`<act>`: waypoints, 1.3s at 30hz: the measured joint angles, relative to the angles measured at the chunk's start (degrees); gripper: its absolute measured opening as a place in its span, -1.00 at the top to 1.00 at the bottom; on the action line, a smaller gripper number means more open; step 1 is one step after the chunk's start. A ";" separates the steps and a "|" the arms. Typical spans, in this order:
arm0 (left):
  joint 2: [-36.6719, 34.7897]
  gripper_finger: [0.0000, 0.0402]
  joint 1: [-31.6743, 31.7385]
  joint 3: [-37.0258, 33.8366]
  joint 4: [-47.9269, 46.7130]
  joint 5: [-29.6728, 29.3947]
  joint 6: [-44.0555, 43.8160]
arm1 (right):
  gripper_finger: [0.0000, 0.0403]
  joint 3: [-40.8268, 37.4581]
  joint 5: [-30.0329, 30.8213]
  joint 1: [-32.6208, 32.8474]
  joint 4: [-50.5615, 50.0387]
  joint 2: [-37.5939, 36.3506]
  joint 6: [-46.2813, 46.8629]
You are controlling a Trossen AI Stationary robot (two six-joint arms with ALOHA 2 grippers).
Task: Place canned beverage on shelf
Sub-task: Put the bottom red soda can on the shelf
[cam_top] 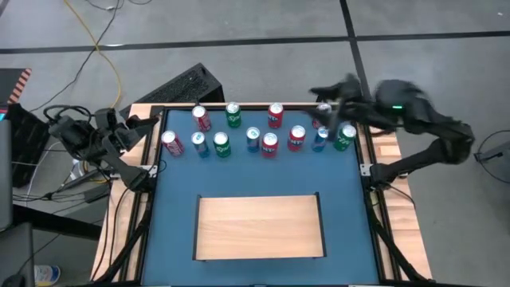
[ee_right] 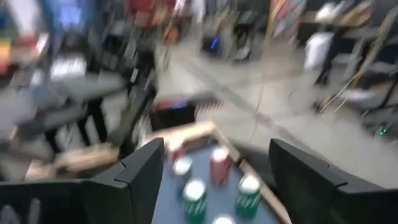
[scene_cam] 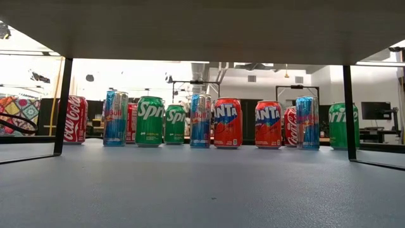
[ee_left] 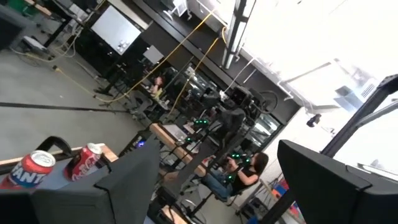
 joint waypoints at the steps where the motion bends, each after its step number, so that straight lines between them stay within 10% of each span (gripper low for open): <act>1: 0.17 -0.55 0.01 0.12 0.16 -0.02 0.34 | -0.40 1.70 -1.09 -0.47 -2.41 2.10 -0.24; 8: 5.42 -0.55 -0.01 6.96 -7.32 -5.68 4.64 | -0.40 16.81 -2.26 -3.58 -17.29 15.04 -7.23; 17: 19.52 -0.55 0.44 28.06 -51.00 -19.39 -10.25 | -0.40 28.23 -2.48 -4.36 -25.00 23.39 -14.40; 26: 26.48 -0.55 7.47 40.97 -78.84 -1.96 -26.86 | -0.40 28.44 -11.89 -7.43 -28.21 24.55 -14.01; 39: 29.17 -0.55 20.69 35.90 -97.99 5.37 -38.72 | -0.40 28.33 -12.49 -7.92 -28.48 31.10 -15.53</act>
